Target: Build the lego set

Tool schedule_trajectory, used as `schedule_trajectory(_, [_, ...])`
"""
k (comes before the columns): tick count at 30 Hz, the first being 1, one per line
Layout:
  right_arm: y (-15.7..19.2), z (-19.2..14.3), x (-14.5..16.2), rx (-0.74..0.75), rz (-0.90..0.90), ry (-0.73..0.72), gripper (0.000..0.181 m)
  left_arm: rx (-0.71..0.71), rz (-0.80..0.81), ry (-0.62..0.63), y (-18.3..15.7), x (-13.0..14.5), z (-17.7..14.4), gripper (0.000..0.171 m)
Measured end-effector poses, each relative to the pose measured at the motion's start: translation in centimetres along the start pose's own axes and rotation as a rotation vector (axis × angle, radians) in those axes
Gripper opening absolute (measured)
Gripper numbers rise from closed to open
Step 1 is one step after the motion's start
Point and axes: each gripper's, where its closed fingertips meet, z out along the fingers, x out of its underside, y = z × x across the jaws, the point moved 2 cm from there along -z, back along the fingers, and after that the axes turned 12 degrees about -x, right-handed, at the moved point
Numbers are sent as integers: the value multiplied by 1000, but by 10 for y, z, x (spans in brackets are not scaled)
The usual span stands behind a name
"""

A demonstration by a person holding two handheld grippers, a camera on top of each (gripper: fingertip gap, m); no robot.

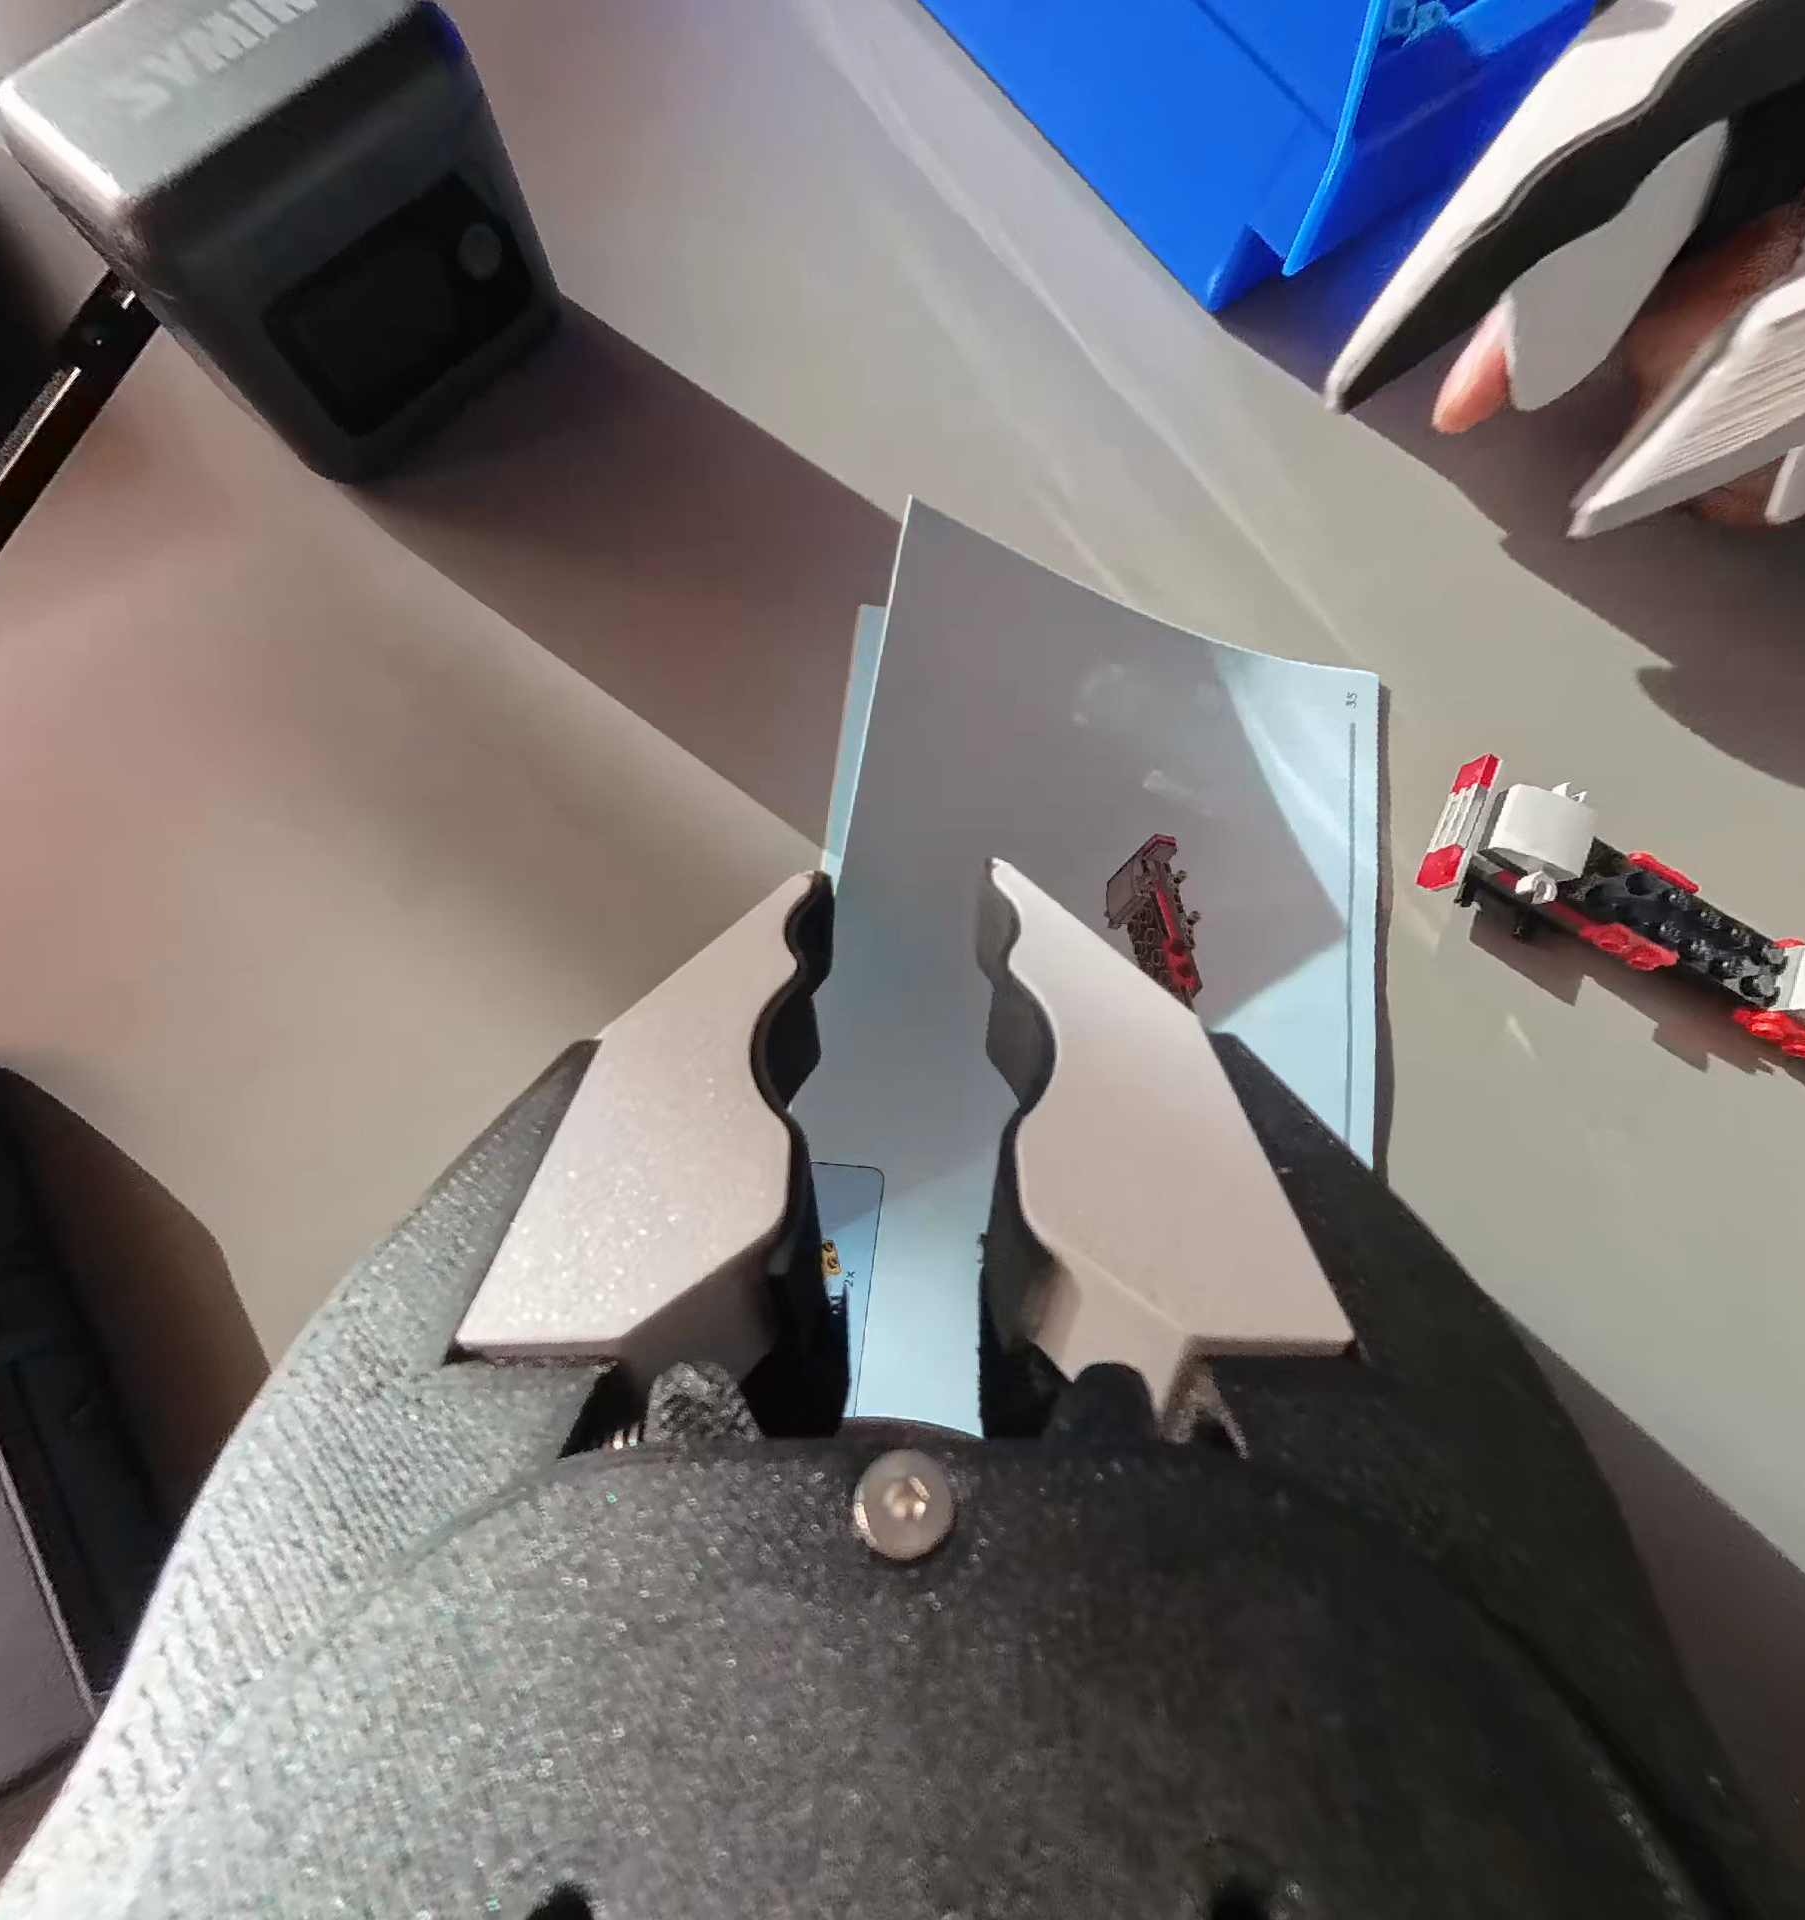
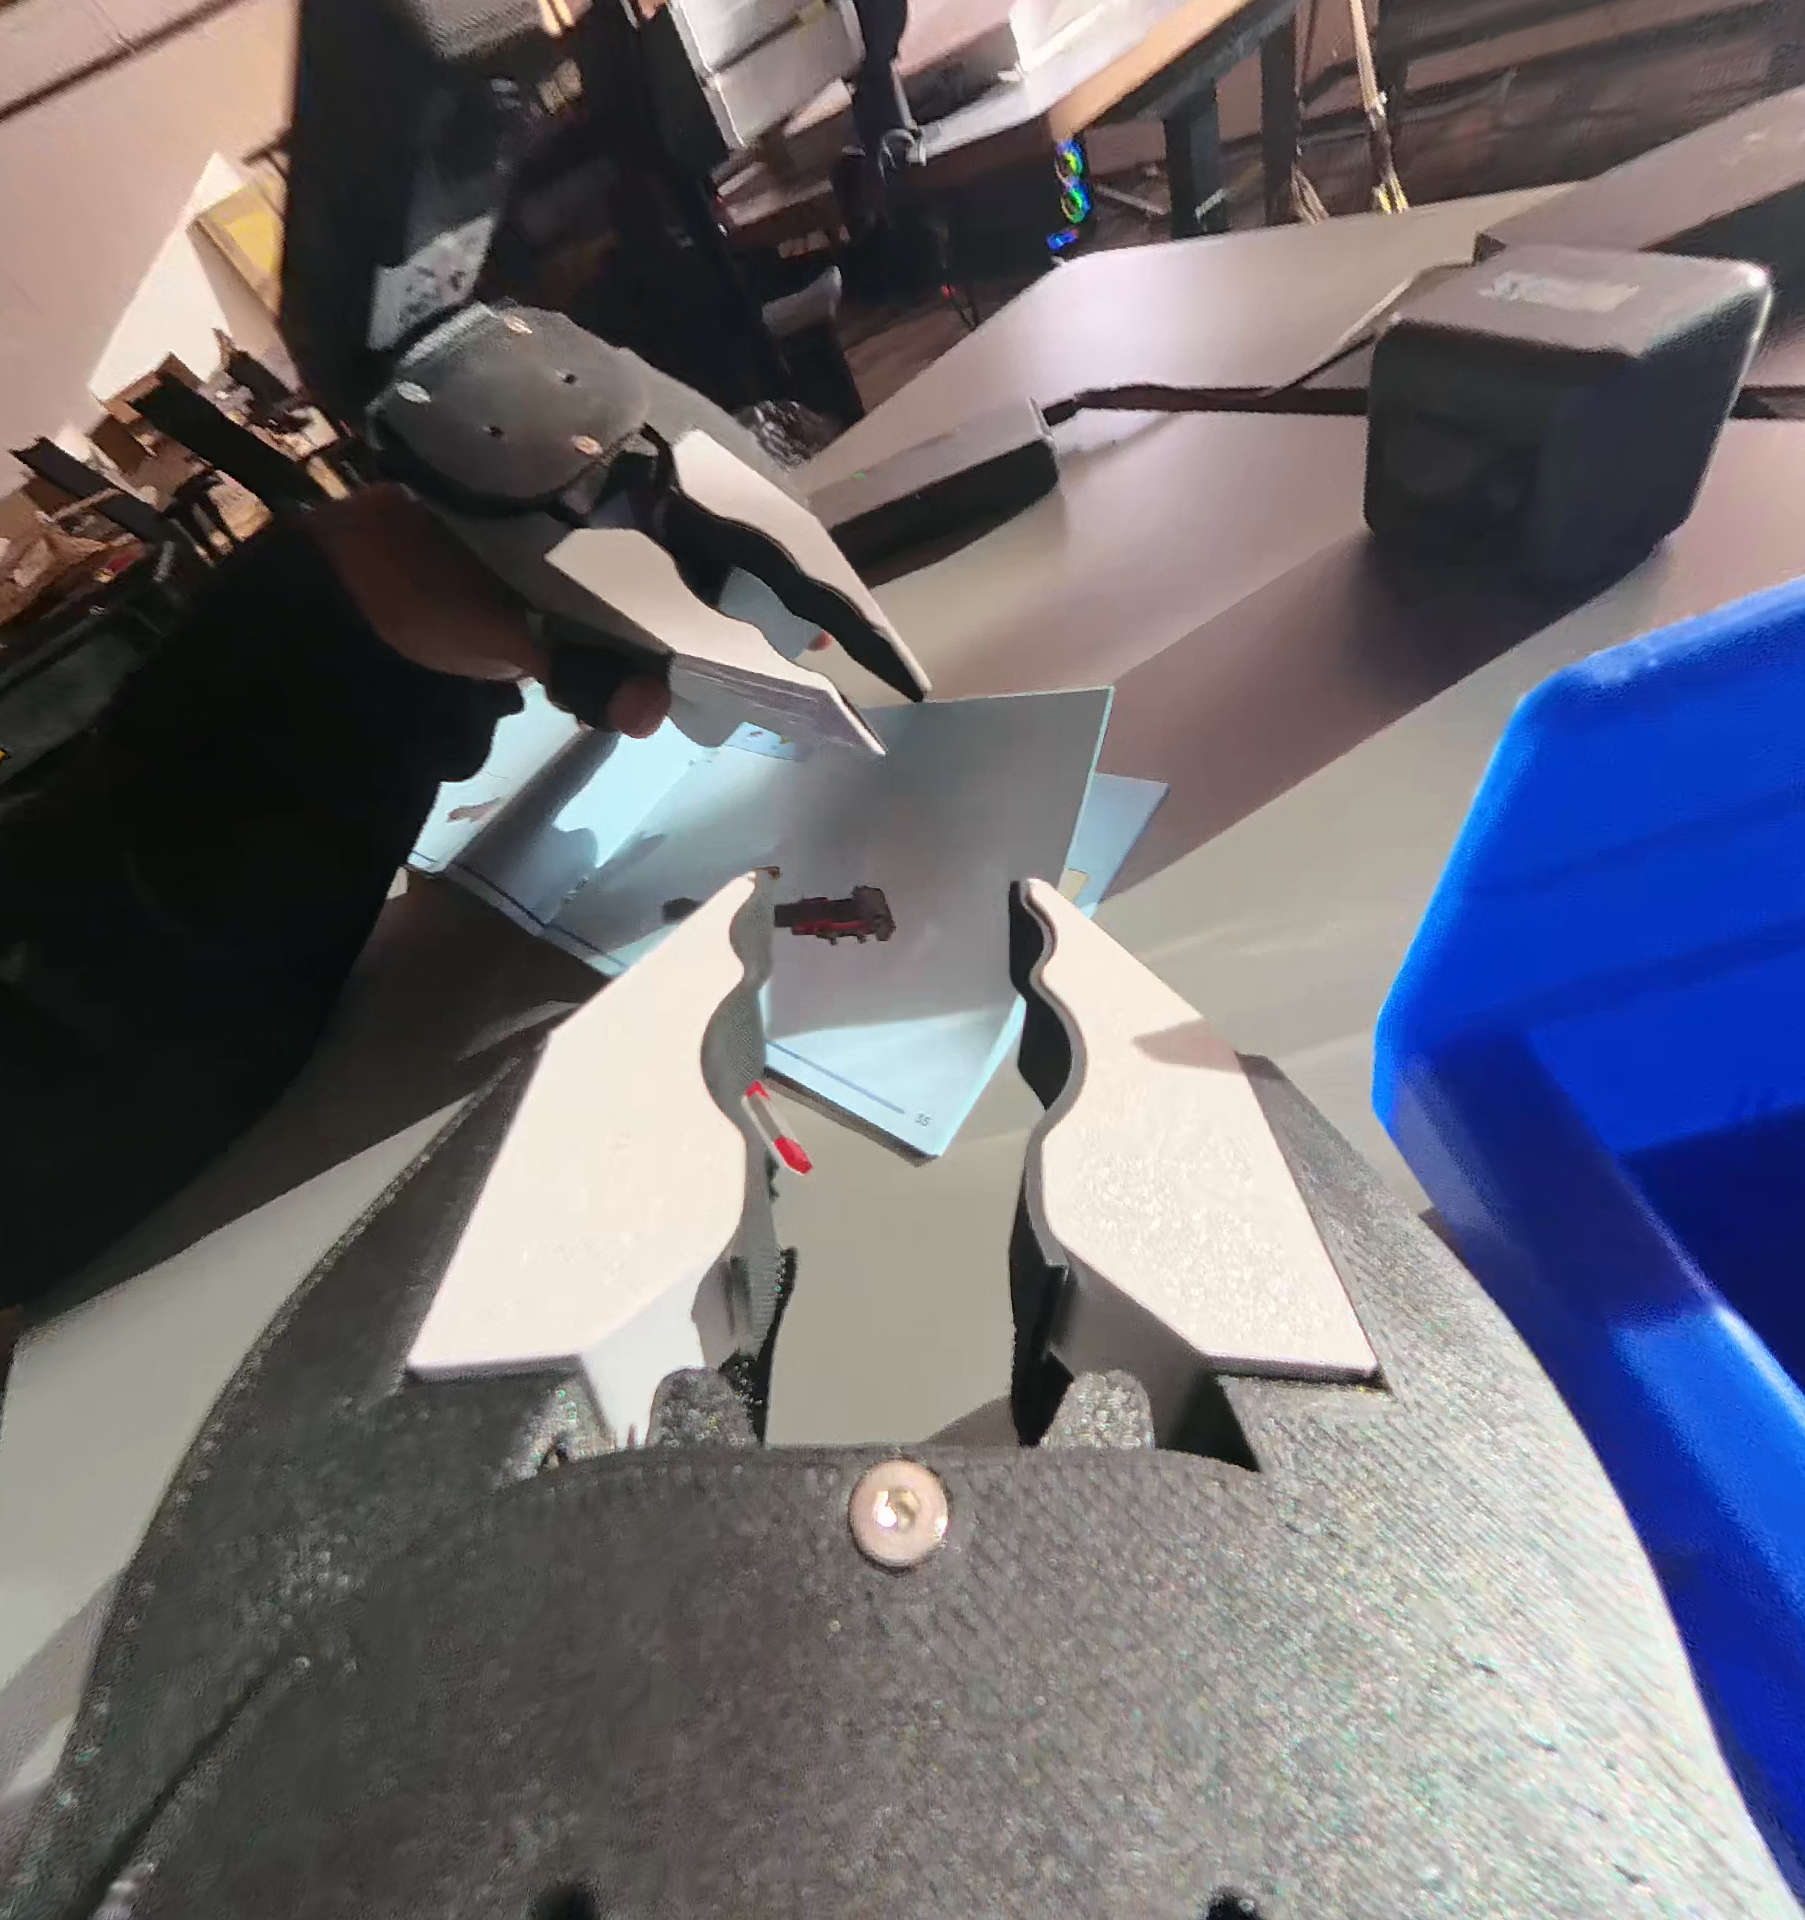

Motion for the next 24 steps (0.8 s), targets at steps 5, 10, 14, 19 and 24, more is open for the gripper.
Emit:
schedule_trajectory(5, [-16,14,8,81,15,127,51,12,2,-24,0,-2,-1,19])
schedule_trajectory(10, [-22,30,13,114,9,213,55,22,2,-46,-1,-4,-2,15])
schedule_trajectory(14, [-19,37,14,114,-18,231,55,31,-3,-72,-1,-7,-7,14])
schedule_trajectory(19, [-15,41,18,108,-44,264,54,27,-9,-86,-1,-9,-11,14])
schedule_trajectory(24, [-9,31,10,56,-91,197,54,11,85,-32,-14,-3,-13,34])
